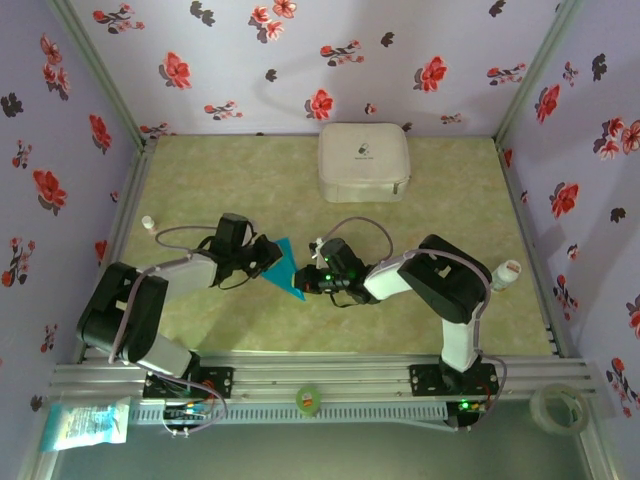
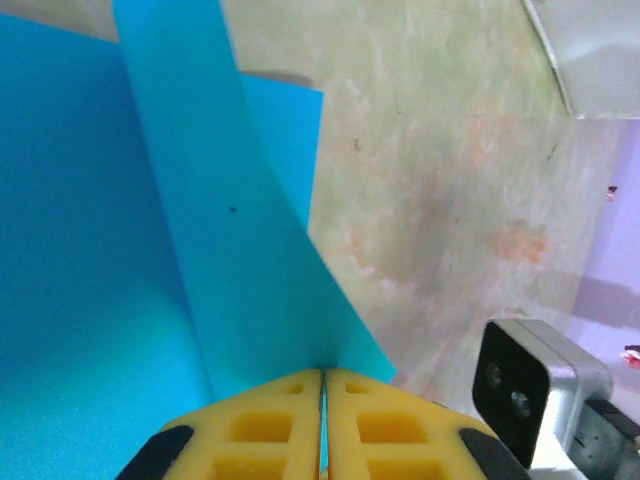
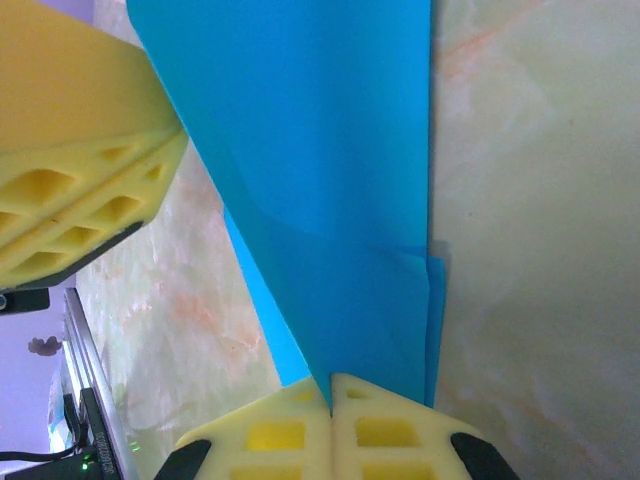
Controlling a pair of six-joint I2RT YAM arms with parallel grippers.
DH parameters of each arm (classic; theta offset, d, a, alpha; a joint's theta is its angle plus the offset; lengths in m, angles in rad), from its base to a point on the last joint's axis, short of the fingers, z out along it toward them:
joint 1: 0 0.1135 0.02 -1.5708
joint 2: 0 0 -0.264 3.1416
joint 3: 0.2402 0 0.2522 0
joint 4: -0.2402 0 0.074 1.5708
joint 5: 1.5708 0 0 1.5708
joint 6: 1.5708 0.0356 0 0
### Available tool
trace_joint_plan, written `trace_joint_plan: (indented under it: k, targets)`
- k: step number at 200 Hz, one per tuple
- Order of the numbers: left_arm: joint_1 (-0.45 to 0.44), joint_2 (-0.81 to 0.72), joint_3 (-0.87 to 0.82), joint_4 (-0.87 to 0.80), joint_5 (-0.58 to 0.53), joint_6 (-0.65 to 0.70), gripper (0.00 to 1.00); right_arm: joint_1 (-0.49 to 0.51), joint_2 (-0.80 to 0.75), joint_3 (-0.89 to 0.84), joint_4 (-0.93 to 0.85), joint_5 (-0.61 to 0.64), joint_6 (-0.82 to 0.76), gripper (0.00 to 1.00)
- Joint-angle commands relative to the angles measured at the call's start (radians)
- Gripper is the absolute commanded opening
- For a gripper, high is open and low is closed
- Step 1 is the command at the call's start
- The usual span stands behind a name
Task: Fold a paper plane with a square sheet of paper (pick it up from the middle)
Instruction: Fourth fold the wing at the center of the table.
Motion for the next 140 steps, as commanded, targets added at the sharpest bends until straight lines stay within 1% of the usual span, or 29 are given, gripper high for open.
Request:
trace_joint_plan:
  k: [1,68,140]
  targets:
    - [0.009,0.032,0.013,0.050,0.024,0.005,0.10,-0.010,0.023,-0.012,-0.035,0.009,0.011,0.02]
    - [0.008,0.098,0.023,0.086,0.018,-0.021,0.09,-0.010,0.021,0.001,-0.085,0.011,-0.004,0.04]
    - [0.007,0.041,-0.011,0.129,0.028,-0.037,0.10,-0.013,0.020,0.025,-0.153,0.009,-0.023,0.03]
